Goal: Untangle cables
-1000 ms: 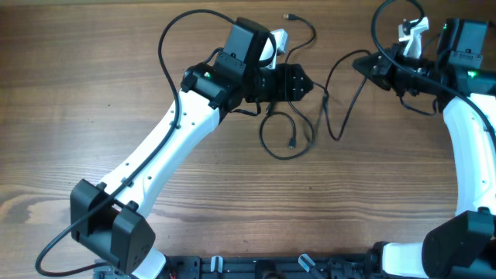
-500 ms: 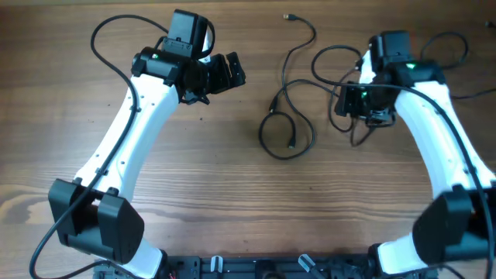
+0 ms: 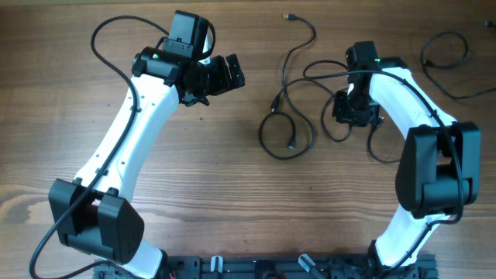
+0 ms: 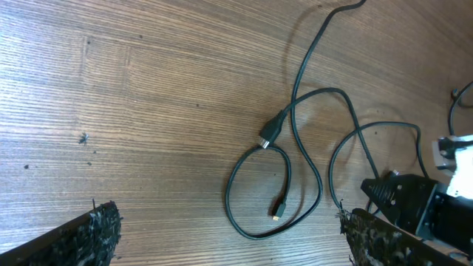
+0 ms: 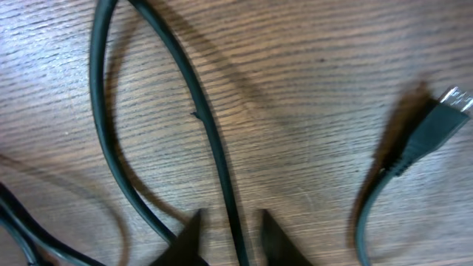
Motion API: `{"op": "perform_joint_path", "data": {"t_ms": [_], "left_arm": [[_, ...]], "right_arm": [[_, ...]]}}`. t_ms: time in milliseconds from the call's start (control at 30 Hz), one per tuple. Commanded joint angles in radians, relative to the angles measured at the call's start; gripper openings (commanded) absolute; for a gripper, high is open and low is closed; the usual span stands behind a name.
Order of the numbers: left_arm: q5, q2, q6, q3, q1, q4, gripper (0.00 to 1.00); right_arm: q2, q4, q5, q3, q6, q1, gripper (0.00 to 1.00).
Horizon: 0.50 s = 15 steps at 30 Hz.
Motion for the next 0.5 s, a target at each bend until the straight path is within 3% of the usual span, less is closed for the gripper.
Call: {"op": "perform_joint_path", "data": {"t_ms": [0, 67, 167, 233, 300, 467], "left_arm": [[-0.016, -0.001, 0.009, -0.003, 0.003, -0.005, 1.00], [-0.016, 0.000, 0.008, -0.003, 0.003, -0.004, 1.00], [-0.016, 0.000, 0.008, -0.003, 0.003, -0.004, 1.00], [-0.016, 0.000, 0.008, -0.003, 0.003, -0.004, 1.00], [-0.016, 0.000, 0.008, -0.002, 0.003, -0.004, 1.00], [-0.016, 0.000, 0.008, -0.003, 0.003, -0.004, 1.00]], "right_arm": [[0.004, 0.008, -0.029, 0.018, 0.000, 0.001, 0.04], [-0.026, -0.019, -0.092, 0.090, -0.002, -0.029, 0.04], [-0.142, -0.116, -0.235, 0.333, -0.046, -0.139, 0.04], [-0.222, -0.180, -0.222, 0.476, -0.046, -0.216, 0.04], [-0.317, -0.202, -0.219, 0.607, -0.042, -0.343, 0.04], [-0.412, -0.230, -0.219, 0.732, -0.048, -0.652, 0.04]]}}
